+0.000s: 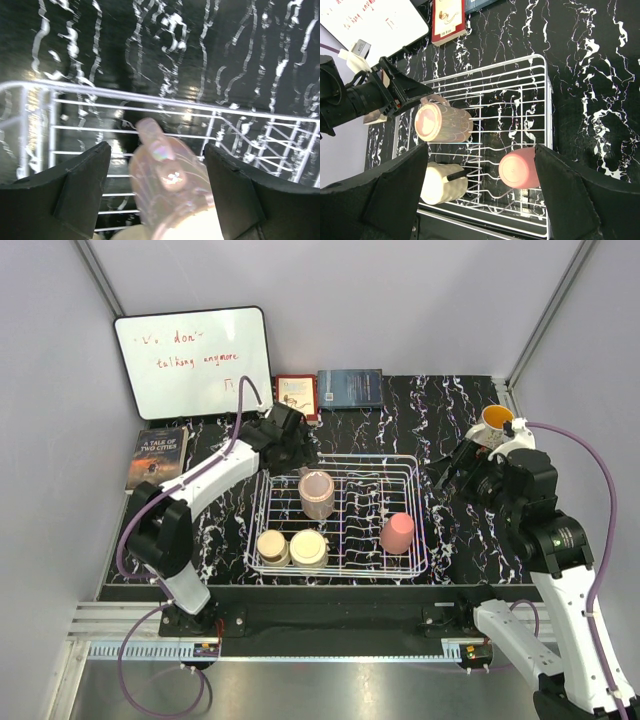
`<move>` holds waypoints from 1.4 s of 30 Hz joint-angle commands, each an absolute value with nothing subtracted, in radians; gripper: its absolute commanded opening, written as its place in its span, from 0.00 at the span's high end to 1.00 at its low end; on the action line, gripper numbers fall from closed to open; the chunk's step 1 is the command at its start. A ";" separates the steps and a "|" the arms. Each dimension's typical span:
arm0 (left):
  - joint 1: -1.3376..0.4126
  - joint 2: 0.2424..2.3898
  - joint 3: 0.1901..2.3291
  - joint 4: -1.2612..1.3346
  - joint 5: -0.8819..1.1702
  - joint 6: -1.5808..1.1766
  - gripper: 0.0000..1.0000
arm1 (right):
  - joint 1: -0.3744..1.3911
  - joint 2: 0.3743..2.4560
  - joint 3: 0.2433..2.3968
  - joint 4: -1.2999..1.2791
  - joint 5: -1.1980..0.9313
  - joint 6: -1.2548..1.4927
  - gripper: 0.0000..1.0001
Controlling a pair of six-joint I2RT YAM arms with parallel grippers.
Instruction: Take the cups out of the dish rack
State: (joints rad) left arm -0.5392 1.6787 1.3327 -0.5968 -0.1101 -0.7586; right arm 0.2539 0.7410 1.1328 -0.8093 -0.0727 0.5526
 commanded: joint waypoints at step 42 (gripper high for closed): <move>-0.646 1.434 1.292 -0.555 -0.149 -0.637 1.00 | 0.261 0.704 1.038 -0.765 -0.052 0.552 0.06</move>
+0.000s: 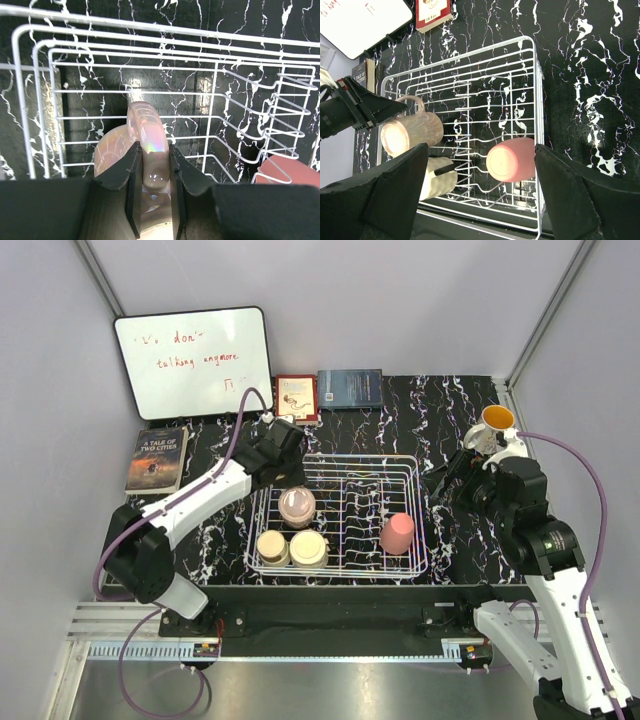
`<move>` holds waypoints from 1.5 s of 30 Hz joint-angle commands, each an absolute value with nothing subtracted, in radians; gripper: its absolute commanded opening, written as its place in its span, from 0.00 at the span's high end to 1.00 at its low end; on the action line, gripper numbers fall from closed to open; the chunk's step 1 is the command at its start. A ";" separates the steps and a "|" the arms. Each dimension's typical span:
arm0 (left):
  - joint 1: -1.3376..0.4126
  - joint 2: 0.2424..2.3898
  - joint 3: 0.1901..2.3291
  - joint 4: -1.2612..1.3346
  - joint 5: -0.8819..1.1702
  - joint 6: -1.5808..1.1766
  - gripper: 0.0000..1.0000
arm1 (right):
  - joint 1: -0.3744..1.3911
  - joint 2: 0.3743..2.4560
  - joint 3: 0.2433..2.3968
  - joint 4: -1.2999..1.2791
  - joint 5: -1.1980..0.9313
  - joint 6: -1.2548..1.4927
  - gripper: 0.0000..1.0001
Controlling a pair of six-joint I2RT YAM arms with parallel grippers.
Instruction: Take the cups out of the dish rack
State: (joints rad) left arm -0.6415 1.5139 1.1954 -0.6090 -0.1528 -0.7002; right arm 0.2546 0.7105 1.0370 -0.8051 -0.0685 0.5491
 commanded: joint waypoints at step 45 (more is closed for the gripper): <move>-0.425 1.313 0.785 1.071 0.752 -1.525 1.00 | 0.261 0.753 0.856 -0.197 -0.603 0.859 0.09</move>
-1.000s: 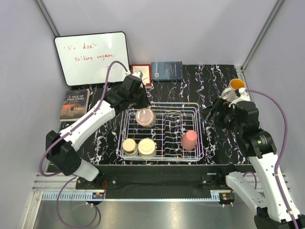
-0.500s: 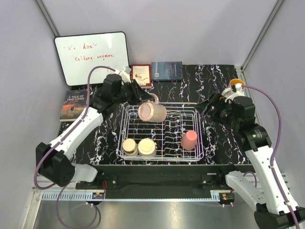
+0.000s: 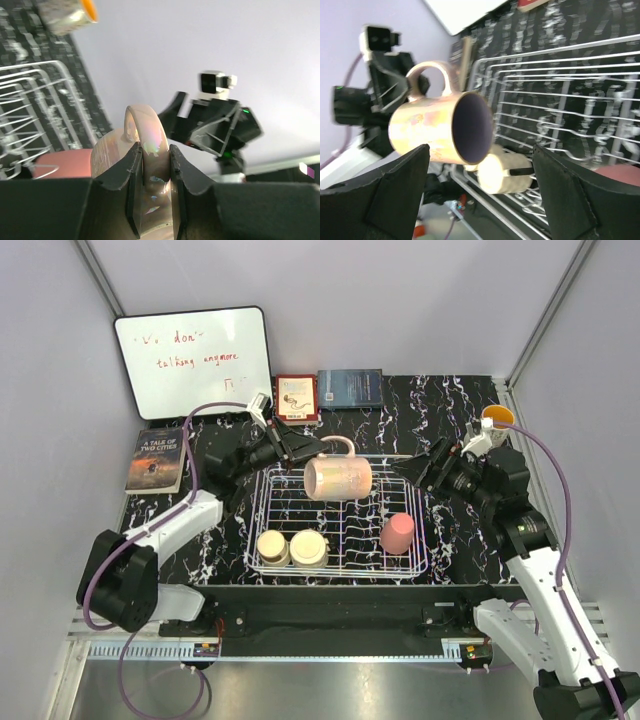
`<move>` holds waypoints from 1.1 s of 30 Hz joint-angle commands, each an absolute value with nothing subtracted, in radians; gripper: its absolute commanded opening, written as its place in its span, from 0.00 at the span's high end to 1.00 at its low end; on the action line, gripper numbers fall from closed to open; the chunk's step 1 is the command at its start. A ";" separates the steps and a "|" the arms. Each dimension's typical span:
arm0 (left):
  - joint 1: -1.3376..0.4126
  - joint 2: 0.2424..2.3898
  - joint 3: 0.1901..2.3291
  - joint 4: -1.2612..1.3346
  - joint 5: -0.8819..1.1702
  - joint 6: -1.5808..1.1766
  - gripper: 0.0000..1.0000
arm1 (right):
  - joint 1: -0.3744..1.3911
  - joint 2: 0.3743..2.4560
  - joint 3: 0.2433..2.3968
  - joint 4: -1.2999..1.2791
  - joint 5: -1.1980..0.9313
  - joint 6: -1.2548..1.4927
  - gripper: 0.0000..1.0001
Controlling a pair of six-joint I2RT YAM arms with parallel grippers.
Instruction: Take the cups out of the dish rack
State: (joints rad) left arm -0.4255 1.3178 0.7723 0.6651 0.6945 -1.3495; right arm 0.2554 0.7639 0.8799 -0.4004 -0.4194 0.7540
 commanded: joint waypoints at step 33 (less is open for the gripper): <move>-0.495 1.450 0.903 1.160 0.747 -1.585 1.00 | 0.301 0.850 0.773 0.089 -0.888 0.985 0.12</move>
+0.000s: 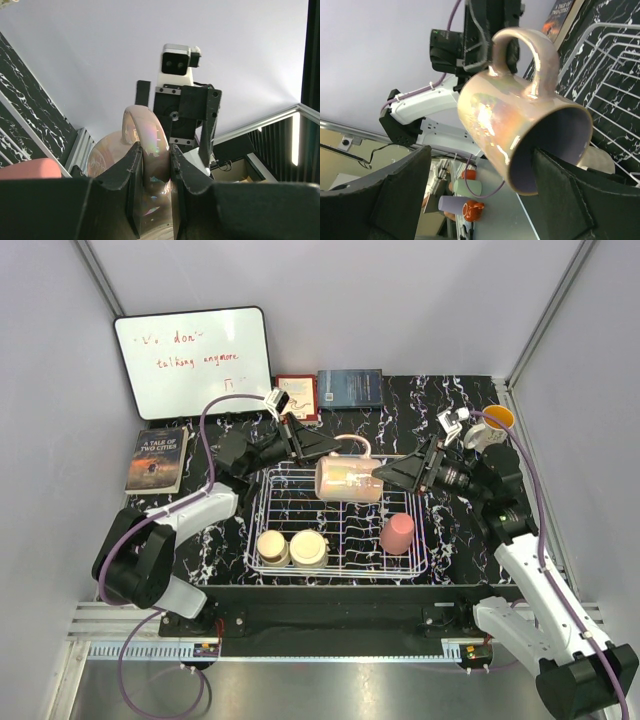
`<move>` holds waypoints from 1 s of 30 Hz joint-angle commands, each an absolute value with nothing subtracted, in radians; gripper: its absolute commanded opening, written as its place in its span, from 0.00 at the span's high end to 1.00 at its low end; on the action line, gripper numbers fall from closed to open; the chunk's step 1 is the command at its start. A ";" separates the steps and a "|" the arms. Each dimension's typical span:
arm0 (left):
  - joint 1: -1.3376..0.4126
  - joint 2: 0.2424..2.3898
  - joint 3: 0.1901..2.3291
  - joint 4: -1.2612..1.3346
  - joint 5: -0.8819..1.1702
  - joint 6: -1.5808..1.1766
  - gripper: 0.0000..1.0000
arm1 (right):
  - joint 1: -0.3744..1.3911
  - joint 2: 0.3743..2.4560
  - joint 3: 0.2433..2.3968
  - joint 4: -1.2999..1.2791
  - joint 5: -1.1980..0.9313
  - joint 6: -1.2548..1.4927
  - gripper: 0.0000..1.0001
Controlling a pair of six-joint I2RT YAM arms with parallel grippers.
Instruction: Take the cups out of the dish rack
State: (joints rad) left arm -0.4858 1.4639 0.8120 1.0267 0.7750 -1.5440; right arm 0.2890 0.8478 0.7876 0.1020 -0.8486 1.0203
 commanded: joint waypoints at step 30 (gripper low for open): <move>-0.583 1.577 0.968 1.158 0.747 -1.583 1.00 | 0.360 0.919 0.787 0.230 -0.996 1.034 1.00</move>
State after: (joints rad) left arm -0.5644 1.5669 0.8906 1.0828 0.7444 -1.5154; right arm 0.3401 0.9546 0.7662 0.2363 -0.9360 1.1072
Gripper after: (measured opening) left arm 0.247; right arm 0.203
